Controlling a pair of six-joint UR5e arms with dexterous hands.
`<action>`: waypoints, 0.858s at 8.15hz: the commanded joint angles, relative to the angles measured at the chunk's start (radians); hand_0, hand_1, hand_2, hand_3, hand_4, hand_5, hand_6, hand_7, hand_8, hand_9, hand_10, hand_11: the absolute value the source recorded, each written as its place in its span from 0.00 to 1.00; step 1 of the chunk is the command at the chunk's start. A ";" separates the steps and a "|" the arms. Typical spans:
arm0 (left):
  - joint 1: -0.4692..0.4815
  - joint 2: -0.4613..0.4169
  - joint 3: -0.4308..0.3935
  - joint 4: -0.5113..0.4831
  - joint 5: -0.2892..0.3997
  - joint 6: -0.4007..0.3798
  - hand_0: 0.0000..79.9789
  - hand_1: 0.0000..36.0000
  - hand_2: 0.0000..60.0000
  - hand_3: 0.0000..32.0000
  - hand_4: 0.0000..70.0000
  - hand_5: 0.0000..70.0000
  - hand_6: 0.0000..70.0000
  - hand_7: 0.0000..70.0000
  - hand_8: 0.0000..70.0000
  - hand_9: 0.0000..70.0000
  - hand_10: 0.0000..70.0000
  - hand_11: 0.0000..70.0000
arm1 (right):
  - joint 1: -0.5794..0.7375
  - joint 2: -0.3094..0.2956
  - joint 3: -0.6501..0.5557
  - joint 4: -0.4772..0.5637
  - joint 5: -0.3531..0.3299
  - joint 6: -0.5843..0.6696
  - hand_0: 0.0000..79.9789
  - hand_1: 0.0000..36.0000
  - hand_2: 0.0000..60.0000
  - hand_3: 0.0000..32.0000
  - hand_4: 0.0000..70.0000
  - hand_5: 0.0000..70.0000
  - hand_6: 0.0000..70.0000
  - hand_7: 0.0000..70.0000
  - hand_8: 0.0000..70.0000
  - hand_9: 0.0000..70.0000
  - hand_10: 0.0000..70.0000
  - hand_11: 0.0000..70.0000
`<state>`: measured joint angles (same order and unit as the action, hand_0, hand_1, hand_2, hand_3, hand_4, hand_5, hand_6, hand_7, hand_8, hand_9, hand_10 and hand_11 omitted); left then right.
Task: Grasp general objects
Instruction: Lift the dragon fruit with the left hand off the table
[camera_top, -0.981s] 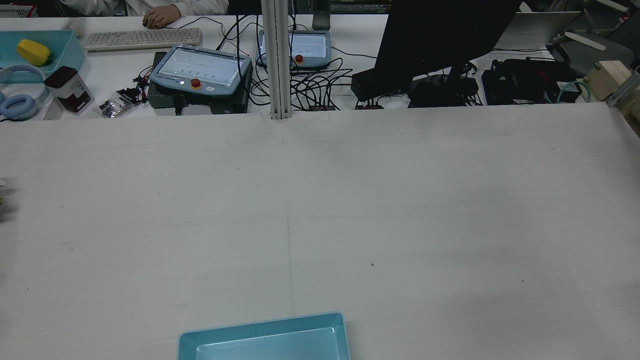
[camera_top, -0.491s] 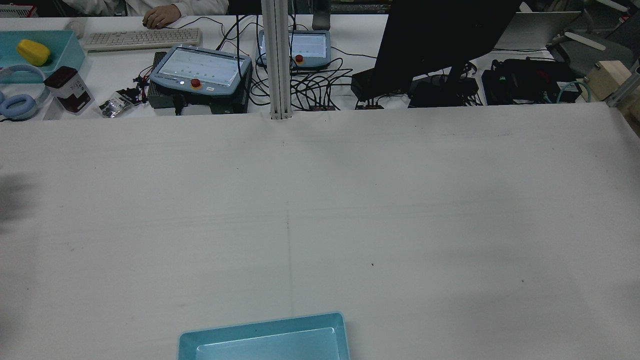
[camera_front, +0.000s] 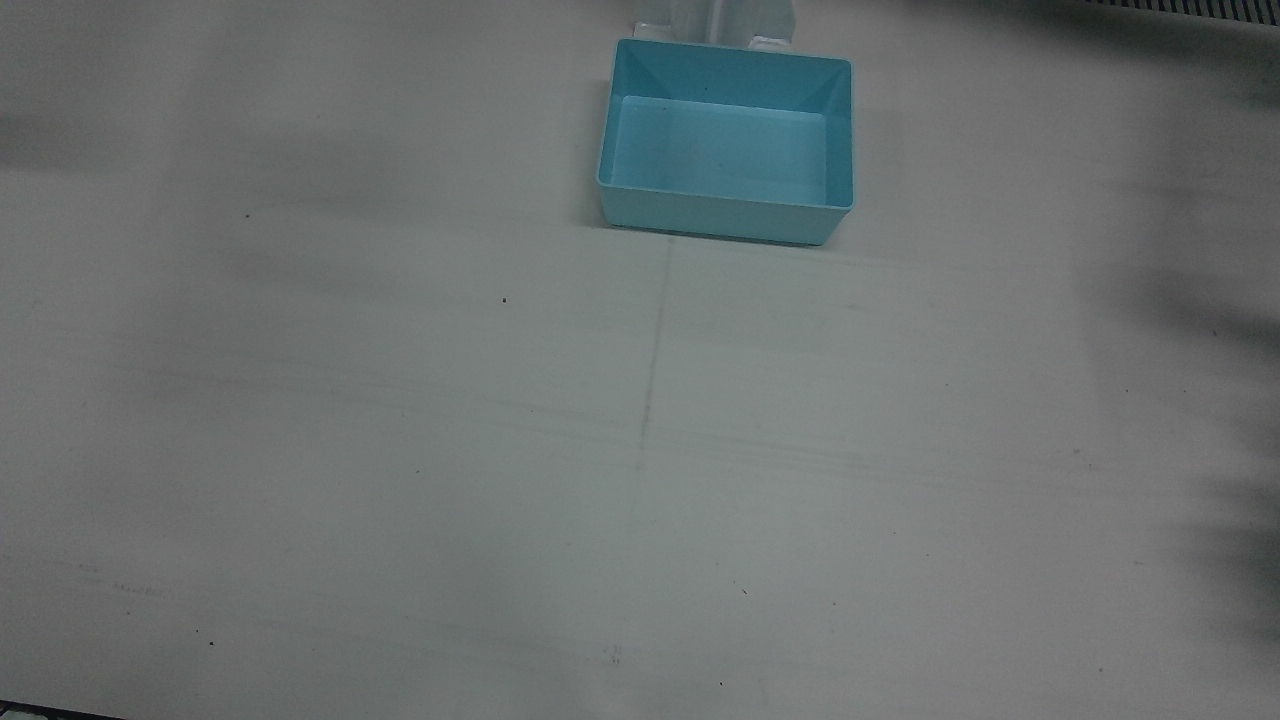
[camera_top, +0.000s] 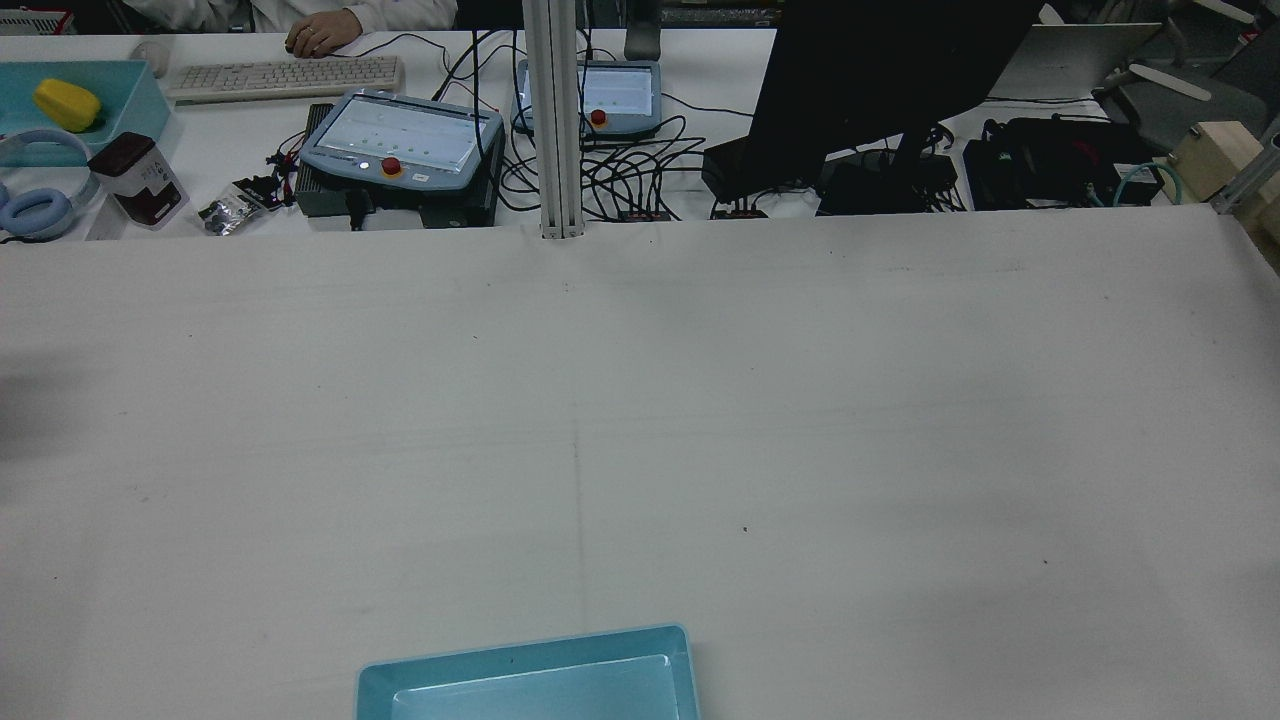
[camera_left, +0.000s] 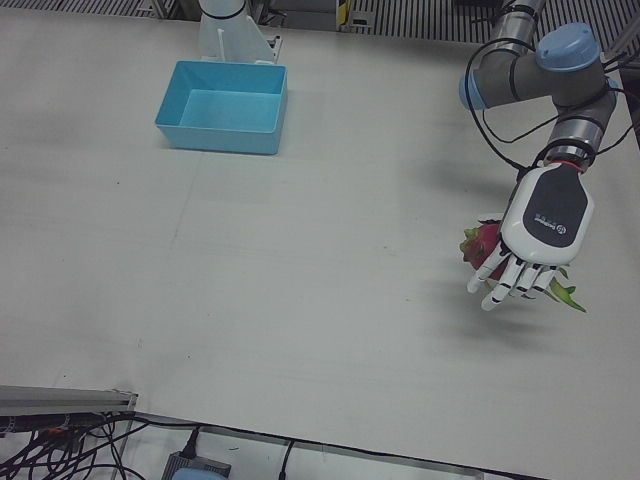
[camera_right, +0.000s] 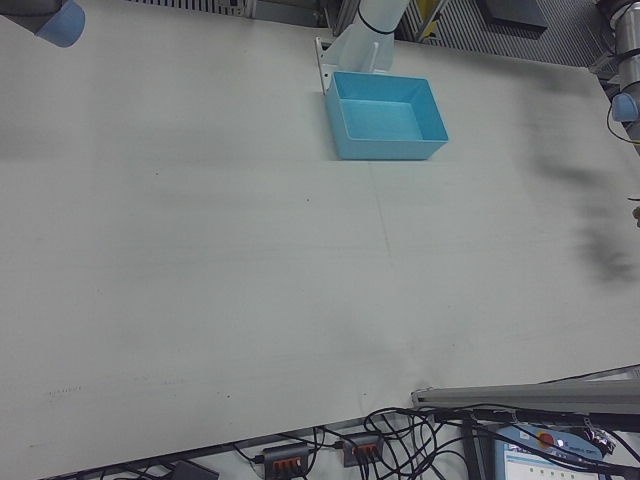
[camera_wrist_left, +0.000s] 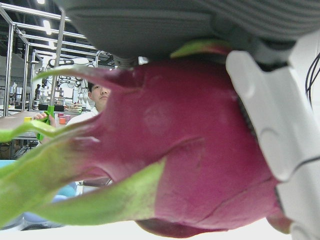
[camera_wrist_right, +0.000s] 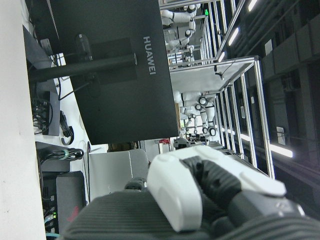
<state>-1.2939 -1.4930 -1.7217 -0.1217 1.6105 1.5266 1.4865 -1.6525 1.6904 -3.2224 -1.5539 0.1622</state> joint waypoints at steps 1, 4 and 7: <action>-0.153 0.019 -0.125 0.022 0.193 -0.085 0.65 0.33 0.06 0.00 0.74 0.00 0.27 0.43 0.40 0.60 0.74 1.00 | 0.000 0.000 0.000 0.001 0.000 -0.001 0.00 0.00 0.00 0.00 0.00 0.00 0.00 0.00 0.00 0.00 0.00 0.00; -0.151 0.094 -0.176 -0.224 0.226 -0.430 0.69 0.40 0.09 0.00 0.90 0.00 0.32 0.48 0.42 0.62 0.72 1.00 | 0.000 0.000 0.000 0.001 0.000 -0.001 0.00 0.00 0.00 0.00 0.00 0.00 0.00 0.00 0.00 0.00 0.00 0.00; -0.078 0.152 -0.180 -0.407 0.226 -0.598 0.75 0.49 0.17 0.00 1.00 0.00 0.41 0.56 0.50 0.70 0.77 1.00 | 0.000 0.000 0.000 0.001 0.000 -0.001 0.00 0.00 0.00 0.00 0.00 0.00 0.00 0.00 0.00 0.00 0.00 0.00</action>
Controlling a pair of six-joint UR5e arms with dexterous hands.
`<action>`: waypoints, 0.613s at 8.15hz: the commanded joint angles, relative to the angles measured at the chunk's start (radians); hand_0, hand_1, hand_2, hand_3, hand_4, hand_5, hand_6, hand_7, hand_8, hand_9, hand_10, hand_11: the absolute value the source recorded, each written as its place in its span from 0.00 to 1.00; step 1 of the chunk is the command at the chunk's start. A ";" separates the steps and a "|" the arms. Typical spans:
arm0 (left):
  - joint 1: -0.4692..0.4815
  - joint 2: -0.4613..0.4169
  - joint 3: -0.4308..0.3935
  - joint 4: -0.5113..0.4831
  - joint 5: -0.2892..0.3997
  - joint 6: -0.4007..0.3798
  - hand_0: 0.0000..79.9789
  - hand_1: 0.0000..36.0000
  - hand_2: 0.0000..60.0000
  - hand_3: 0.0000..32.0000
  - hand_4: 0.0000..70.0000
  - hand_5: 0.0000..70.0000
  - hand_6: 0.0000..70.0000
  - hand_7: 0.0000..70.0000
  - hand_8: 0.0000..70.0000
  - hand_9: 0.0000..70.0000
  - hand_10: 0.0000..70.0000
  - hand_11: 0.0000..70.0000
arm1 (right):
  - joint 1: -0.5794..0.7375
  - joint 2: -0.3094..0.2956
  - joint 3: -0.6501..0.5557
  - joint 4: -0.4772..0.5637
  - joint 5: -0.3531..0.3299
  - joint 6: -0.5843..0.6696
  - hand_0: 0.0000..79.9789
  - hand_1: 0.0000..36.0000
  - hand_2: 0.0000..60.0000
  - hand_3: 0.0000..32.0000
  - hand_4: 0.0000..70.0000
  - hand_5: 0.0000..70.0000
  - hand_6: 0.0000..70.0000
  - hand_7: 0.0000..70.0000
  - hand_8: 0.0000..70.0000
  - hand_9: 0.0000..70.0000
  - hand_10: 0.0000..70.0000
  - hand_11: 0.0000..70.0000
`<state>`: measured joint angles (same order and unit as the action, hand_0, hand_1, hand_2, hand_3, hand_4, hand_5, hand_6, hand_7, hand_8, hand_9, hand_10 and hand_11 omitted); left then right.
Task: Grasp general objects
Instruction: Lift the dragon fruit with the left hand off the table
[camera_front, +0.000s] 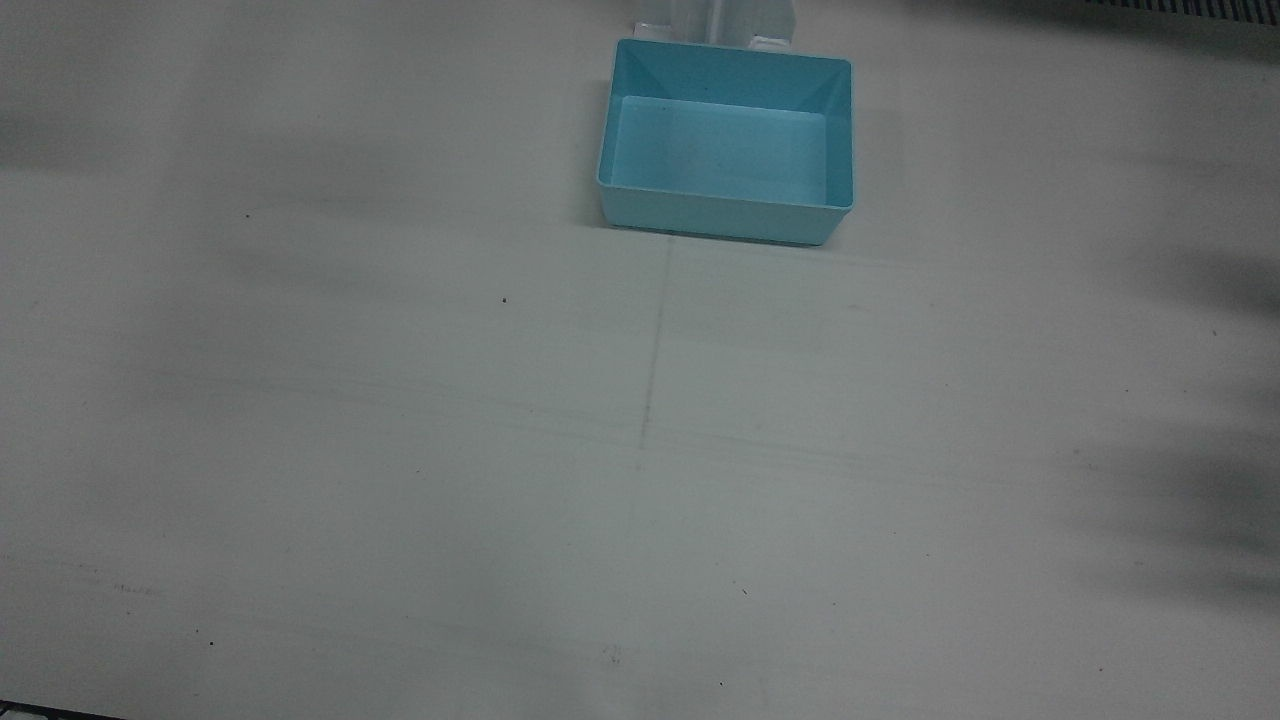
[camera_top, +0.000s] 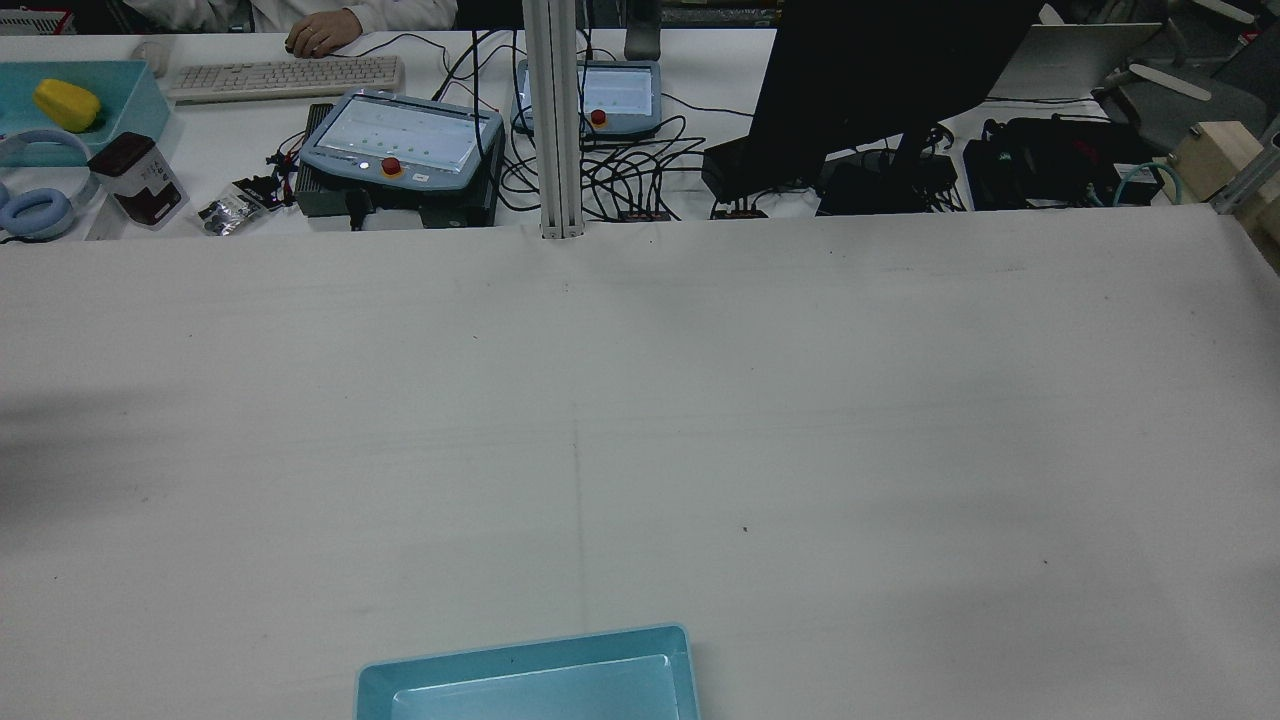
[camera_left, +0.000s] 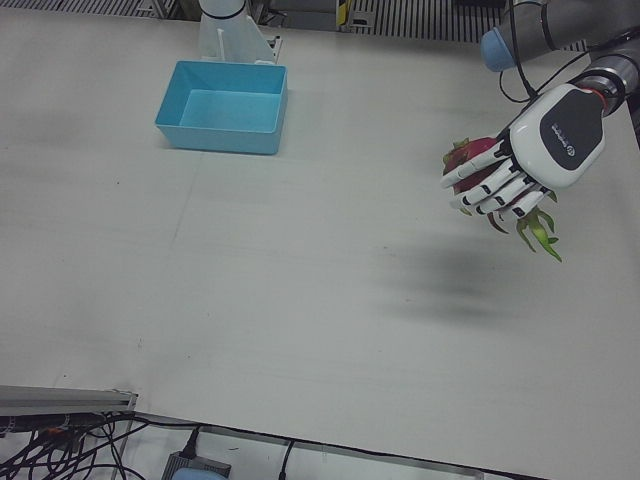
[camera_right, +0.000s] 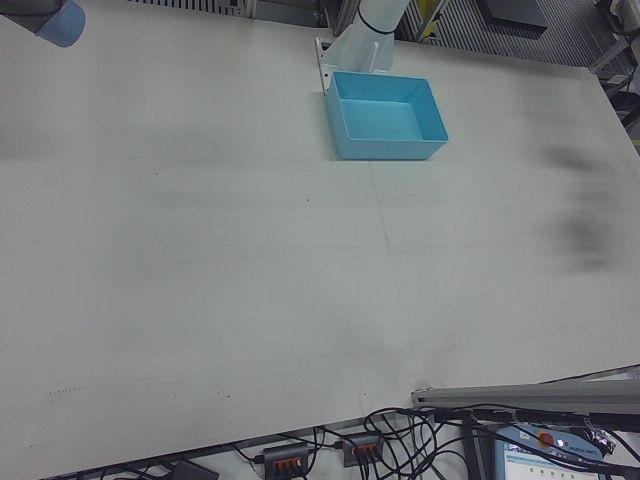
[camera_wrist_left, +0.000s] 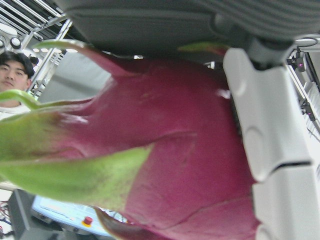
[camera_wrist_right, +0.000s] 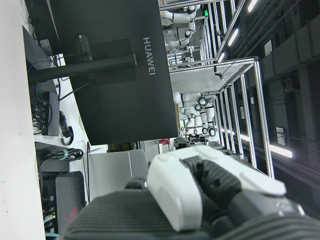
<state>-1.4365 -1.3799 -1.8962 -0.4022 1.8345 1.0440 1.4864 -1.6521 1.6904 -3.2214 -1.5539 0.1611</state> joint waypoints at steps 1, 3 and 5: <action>0.124 0.068 -0.033 -0.162 0.002 -0.131 0.78 0.52 0.17 0.00 1.00 0.00 0.47 0.59 0.53 0.73 0.79 1.00 | 0.000 0.000 0.000 0.000 0.000 0.000 0.00 0.00 0.00 0.00 0.00 0.00 0.00 0.00 0.00 0.00 0.00 0.00; 0.288 0.076 -0.114 -0.190 -0.015 -0.153 1.00 0.65 0.24 0.00 1.00 0.00 0.64 0.67 0.61 0.80 0.84 1.00 | 0.000 0.000 0.000 0.000 0.000 0.000 0.00 0.00 0.00 0.00 0.00 0.00 0.00 0.00 0.00 0.00 0.00 0.00; 0.523 0.073 -0.174 -0.251 -0.125 -0.162 1.00 0.72 0.25 0.00 1.00 0.10 0.71 0.71 0.64 0.83 0.85 1.00 | 0.000 0.000 0.000 0.000 0.000 0.000 0.00 0.00 0.00 0.00 0.00 0.00 0.00 0.00 0.00 0.00 0.00 0.00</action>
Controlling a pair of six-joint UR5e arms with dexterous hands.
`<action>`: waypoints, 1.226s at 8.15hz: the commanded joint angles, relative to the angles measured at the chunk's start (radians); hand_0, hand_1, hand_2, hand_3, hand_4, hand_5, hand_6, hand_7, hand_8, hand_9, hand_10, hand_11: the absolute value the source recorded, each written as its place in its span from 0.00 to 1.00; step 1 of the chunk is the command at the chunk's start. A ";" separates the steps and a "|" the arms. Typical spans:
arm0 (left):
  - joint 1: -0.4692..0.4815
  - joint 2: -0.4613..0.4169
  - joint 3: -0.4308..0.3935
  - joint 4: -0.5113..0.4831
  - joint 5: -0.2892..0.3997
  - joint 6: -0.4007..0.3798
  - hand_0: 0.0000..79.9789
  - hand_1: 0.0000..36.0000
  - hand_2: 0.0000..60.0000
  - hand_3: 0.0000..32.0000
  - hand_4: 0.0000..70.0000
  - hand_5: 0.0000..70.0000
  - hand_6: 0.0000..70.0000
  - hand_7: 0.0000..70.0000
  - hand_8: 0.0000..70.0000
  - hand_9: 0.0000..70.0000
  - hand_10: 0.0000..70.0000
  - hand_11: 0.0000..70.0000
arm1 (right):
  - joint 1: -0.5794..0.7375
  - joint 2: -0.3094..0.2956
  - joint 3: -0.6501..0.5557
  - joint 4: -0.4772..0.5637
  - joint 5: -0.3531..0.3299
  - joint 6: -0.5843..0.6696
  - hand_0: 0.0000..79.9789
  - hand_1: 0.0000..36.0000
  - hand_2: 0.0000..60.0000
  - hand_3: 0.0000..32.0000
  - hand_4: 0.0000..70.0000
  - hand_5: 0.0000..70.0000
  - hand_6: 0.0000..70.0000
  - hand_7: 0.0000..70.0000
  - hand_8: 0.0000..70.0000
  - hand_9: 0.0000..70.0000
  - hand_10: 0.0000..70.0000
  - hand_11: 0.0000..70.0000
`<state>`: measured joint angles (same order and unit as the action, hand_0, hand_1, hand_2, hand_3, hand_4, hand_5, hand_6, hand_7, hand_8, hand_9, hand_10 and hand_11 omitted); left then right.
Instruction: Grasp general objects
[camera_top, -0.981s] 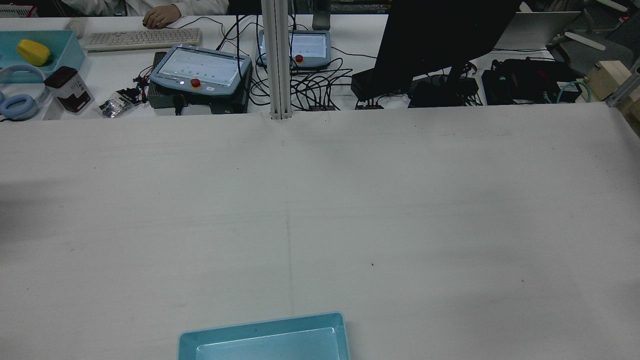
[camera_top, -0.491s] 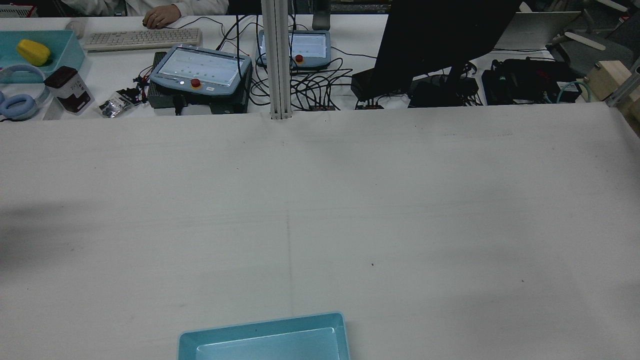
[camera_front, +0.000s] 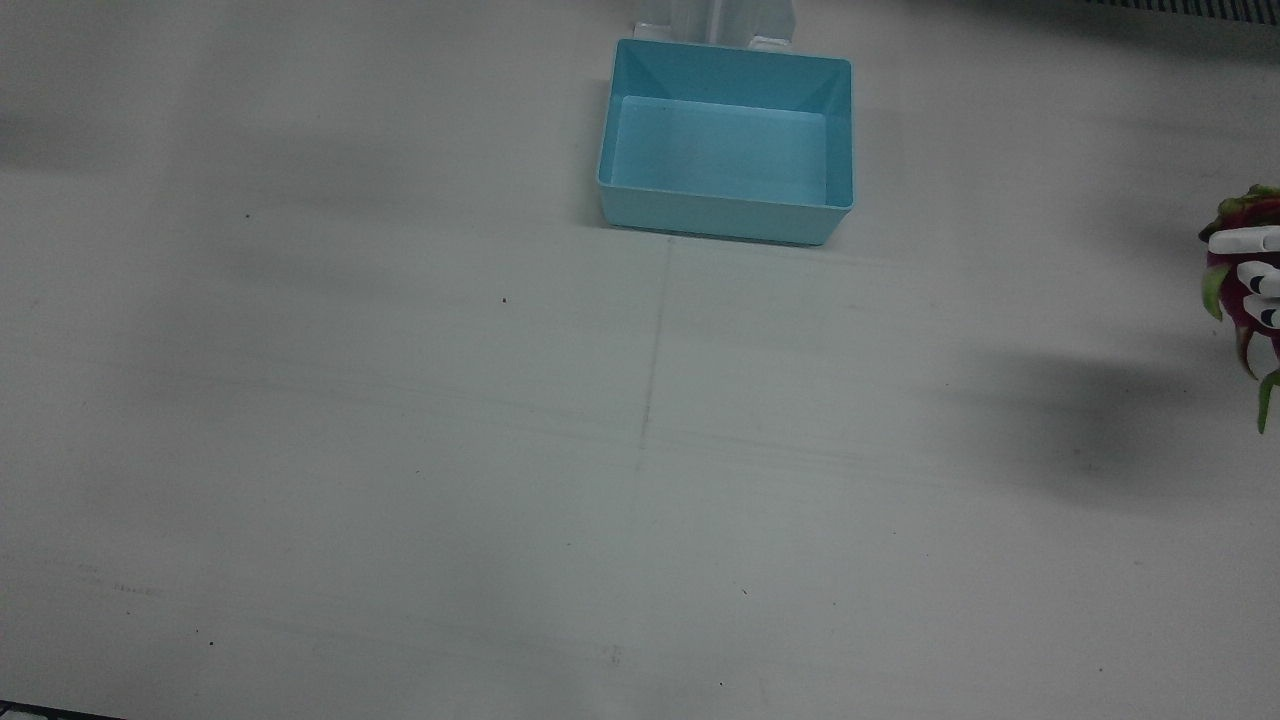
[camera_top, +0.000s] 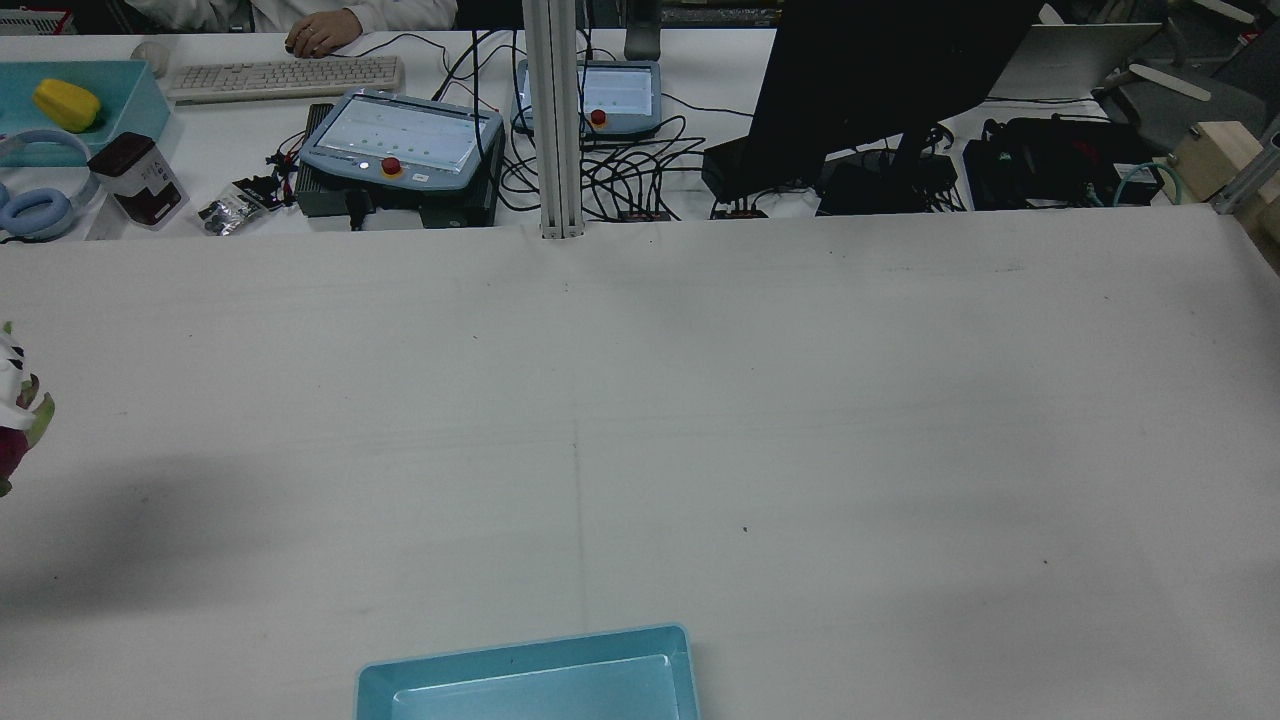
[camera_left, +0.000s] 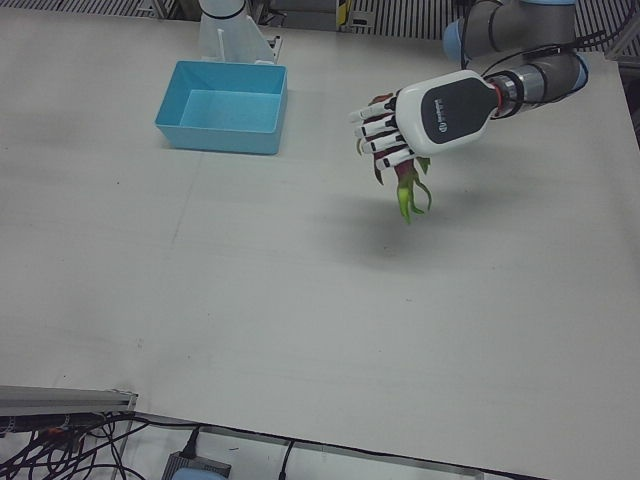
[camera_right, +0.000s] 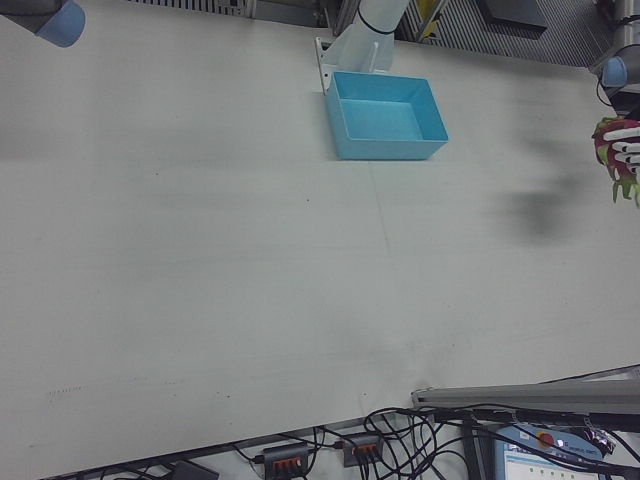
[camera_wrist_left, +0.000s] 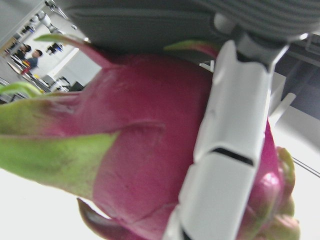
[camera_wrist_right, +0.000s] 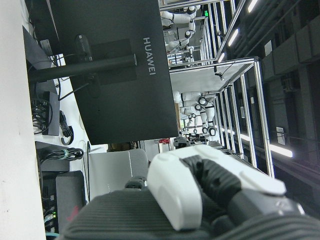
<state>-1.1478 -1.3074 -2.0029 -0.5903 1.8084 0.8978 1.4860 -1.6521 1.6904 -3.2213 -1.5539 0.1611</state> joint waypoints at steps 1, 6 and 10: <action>0.311 -0.003 -0.088 -0.068 -0.122 -0.007 1.00 0.75 0.24 0.00 1.00 0.18 0.76 0.74 0.67 0.87 0.86 1.00 | 0.000 -0.002 0.000 0.000 0.000 0.000 0.00 0.00 0.00 0.00 0.00 0.00 0.00 0.00 0.00 0.00 0.00 0.00; 0.675 -0.029 -0.129 -0.120 -0.259 0.097 1.00 0.90 0.25 0.00 1.00 0.37 0.87 0.82 0.74 0.95 0.86 1.00 | 0.000 0.000 0.002 -0.002 0.000 0.000 0.00 0.00 0.00 0.00 0.00 0.00 0.00 0.00 0.00 0.00 0.00 0.00; 0.807 -0.072 -0.131 -0.111 -0.319 0.193 1.00 0.95 0.21 0.00 1.00 0.43 0.85 0.81 0.73 0.93 0.80 1.00 | 0.000 0.000 0.002 -0.002 0.000 0.000 0.00 0.00 0.00 0.00 0.00 0.00 0.00 0.00 0.00 0.00 0.00 0.00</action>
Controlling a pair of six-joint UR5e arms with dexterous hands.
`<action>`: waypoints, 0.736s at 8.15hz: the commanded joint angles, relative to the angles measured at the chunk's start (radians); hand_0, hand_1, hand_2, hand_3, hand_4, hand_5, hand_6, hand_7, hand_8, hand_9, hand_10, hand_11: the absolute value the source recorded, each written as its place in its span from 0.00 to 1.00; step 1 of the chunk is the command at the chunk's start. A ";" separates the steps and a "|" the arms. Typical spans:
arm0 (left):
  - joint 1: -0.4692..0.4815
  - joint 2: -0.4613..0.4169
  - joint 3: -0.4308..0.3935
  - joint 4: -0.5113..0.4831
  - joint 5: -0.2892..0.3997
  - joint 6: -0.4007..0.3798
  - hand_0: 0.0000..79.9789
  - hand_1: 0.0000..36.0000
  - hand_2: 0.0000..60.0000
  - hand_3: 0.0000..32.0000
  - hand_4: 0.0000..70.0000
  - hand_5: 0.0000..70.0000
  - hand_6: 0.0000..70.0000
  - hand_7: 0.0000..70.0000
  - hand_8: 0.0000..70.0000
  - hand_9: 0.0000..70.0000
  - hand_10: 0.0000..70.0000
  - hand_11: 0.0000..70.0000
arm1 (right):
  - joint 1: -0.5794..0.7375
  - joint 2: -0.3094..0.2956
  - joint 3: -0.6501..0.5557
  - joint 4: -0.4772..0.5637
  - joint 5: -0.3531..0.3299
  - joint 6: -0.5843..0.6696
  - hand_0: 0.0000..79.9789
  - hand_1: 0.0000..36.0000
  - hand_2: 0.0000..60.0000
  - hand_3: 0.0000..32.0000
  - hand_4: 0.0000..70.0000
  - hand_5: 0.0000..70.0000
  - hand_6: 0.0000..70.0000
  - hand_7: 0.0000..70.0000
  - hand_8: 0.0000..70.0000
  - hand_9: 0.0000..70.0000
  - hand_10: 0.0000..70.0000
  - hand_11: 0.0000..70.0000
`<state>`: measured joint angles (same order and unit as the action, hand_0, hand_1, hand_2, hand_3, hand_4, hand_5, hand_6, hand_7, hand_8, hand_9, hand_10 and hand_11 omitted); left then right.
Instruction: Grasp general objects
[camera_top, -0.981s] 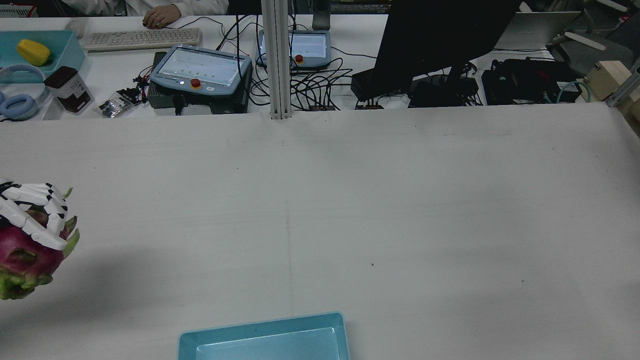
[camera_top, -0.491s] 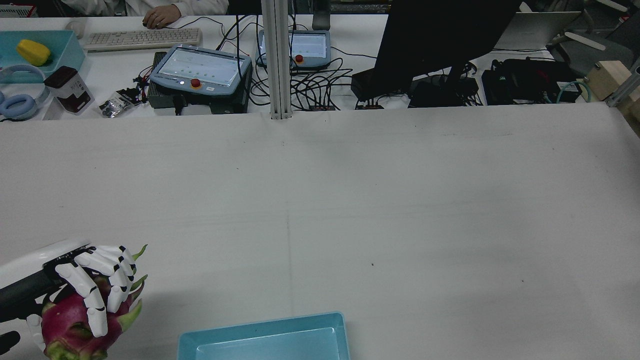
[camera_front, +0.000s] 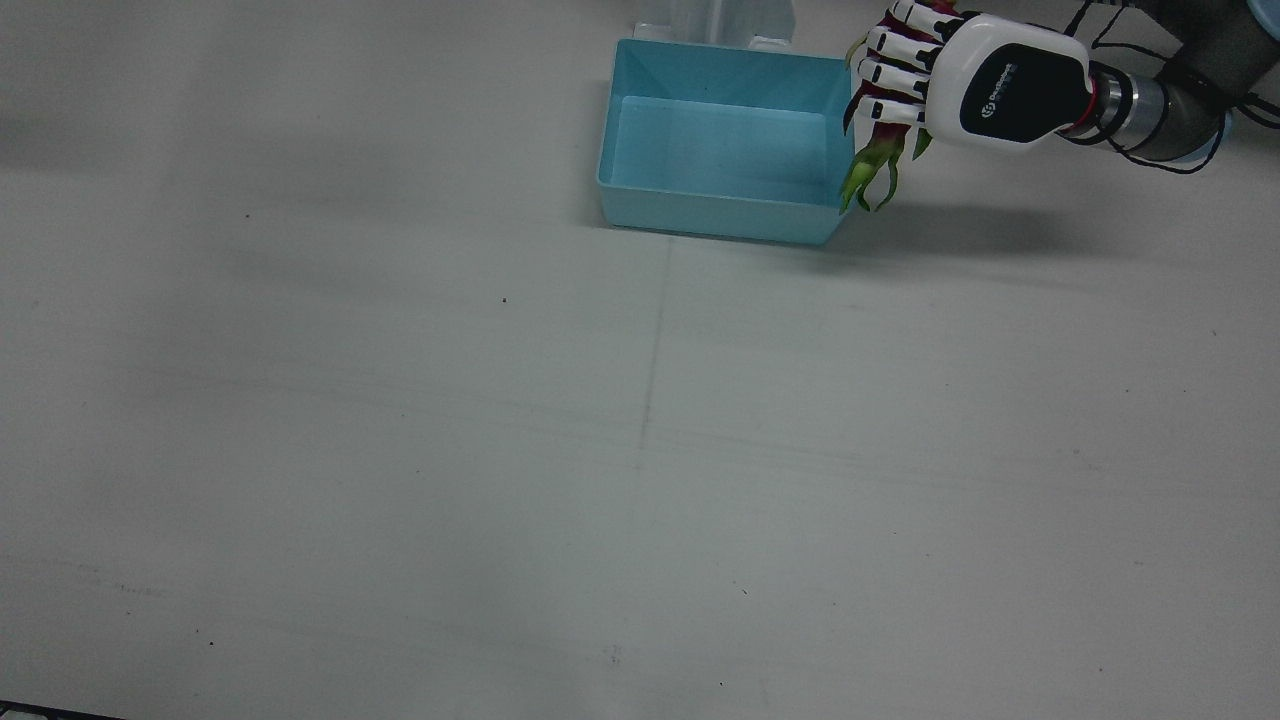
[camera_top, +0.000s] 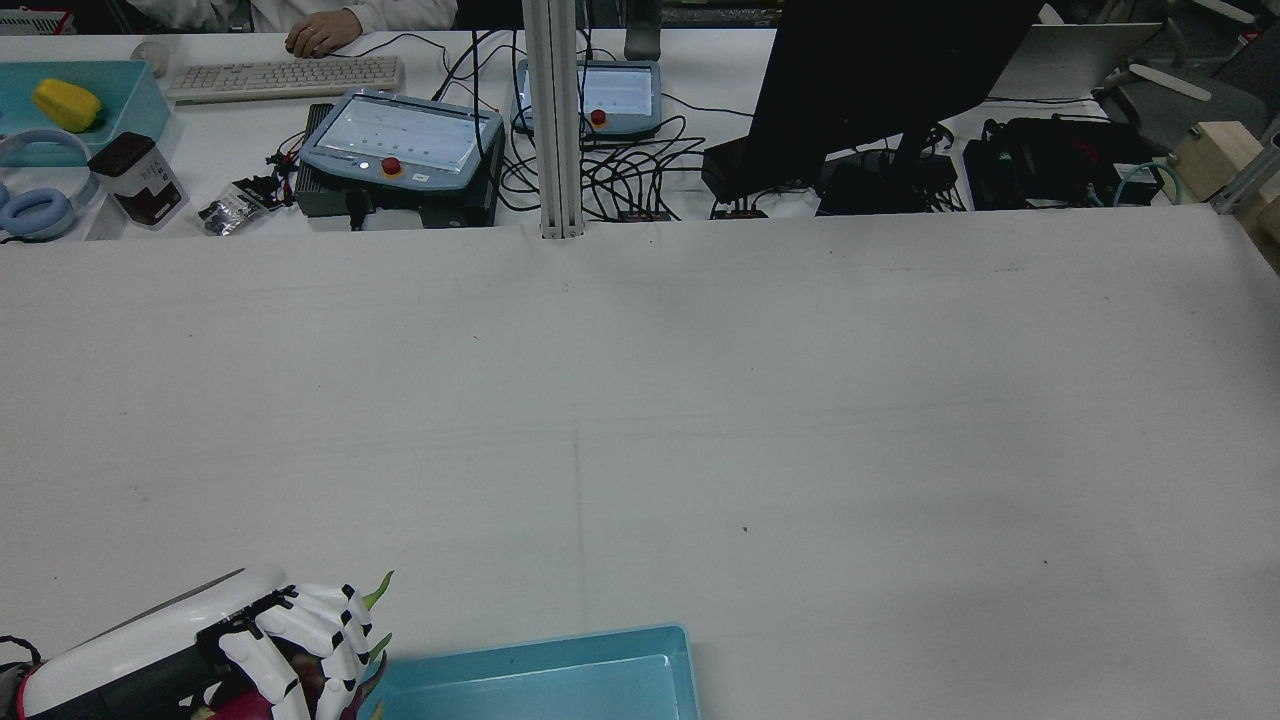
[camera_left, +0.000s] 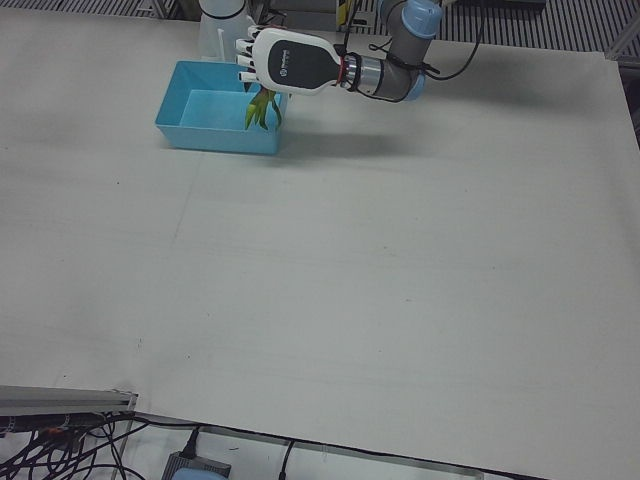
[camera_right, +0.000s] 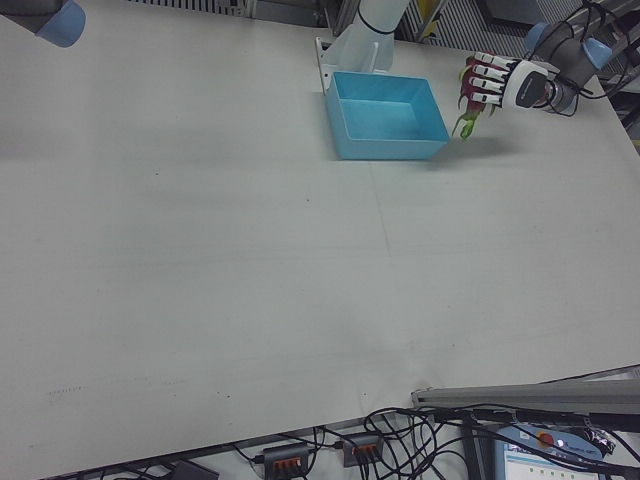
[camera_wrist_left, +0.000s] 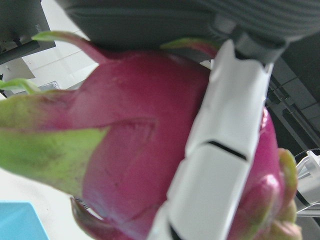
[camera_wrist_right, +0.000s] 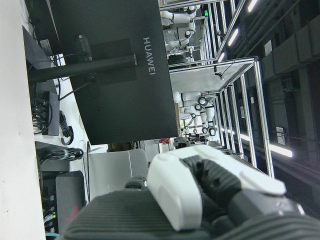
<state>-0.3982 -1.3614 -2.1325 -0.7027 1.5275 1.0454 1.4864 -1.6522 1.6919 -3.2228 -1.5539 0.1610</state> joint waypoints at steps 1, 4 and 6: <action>0.079 -0.050 -0.001 0.014 -0.039 0.051 1.00 0.96 0.22 0.00 1.00 0.42 0.85 0.81 0.73 0.93 0.79 1.00 | 0.000 0.000 0.000 0.000 0.000 0.000 0.00 0.00 0.00 0.00 0.00 0.00 0.00 0.00 0.00 0.00 0.00 0.00; 0.137 -0.073 0.000 0.014 -0.058 0.070 1.00 0.95 0.23 0.00 1.00 0.39 0.83 0.79 0.71 0.91 0.76 1.00 | 0.000 0.000 0.000 0.000 0.000 0.000 0.00 0.00 0.00 0.00 0.00 0.00 0.00 0.00 0.00 0.00 0.00 0.00; 0.200 -0.108 0.011 0.009 -0.056 0.071 1.00 0.83 0.05 0.00 1.00 0.27 0.77 0.70 0.66 0.83 0.68 0.98 | 0.000 -0.001 -0.001 0.001 0.000 0.000 0.00 0.00 0.00 0.00 0.00 0.00 0.00 0.00 0.00 0.00 0.00 0.00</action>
<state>-0.2608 -1.4370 -2.1305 -0.6897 1.4736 1.1136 1.4864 -1.6521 1.6916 -3.2224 -1.5539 0.1611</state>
